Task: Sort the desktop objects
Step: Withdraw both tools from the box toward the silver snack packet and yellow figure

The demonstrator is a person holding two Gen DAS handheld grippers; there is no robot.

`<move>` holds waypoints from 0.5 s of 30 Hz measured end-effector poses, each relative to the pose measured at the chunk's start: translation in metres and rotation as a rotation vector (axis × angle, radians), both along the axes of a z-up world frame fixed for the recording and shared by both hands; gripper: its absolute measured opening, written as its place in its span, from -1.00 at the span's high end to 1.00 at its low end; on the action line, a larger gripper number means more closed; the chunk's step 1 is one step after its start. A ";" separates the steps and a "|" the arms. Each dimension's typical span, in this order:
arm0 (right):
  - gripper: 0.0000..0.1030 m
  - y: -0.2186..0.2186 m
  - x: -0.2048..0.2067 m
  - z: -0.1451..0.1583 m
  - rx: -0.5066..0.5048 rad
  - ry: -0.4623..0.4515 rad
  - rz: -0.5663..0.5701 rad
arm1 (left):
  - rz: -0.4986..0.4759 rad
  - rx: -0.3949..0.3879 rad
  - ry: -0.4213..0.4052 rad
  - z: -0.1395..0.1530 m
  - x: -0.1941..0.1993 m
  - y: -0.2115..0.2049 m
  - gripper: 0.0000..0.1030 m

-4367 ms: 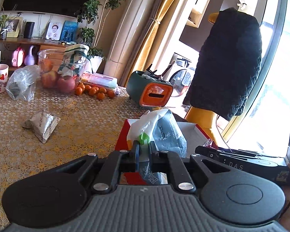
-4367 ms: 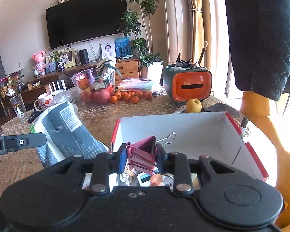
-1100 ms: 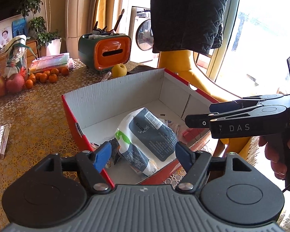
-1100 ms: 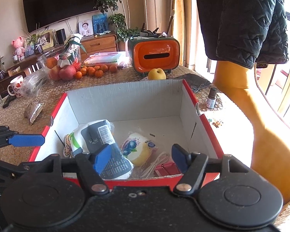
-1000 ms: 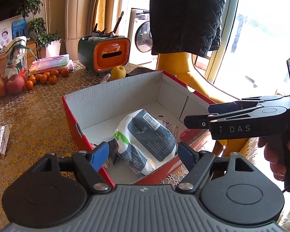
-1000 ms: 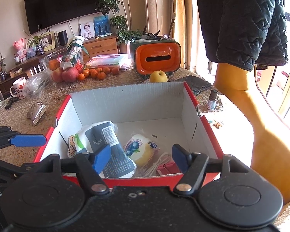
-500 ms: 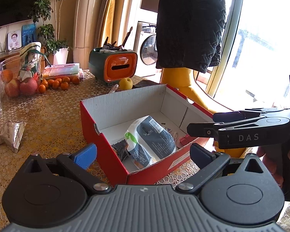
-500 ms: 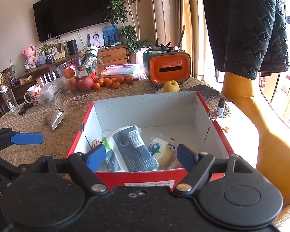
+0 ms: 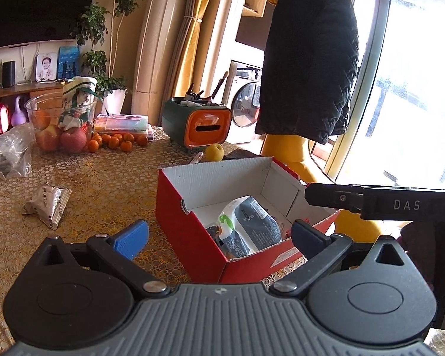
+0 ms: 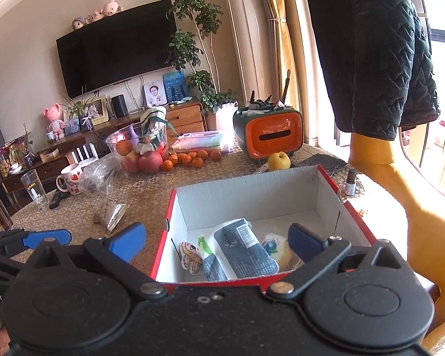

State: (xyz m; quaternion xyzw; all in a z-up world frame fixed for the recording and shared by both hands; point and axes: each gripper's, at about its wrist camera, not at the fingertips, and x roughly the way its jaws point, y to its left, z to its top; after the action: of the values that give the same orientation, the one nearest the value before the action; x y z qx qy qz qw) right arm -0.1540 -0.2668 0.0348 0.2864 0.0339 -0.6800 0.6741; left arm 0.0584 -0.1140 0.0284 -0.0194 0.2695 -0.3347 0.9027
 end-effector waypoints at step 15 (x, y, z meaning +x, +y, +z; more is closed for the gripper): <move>-0.99 -0.018 0.057 0.006 0.006 0.004 0.040 | 0.151 -0.005 -0.072 0.006 -0.001 0.071 -1.00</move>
State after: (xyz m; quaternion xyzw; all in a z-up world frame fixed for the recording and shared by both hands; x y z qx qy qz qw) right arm -0.0966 -0.2849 0.0413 0.2862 0.0432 -0.6668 0.6867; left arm 0.0570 -0.0434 0.0347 -0.0302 0.2339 -0.2668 0.9344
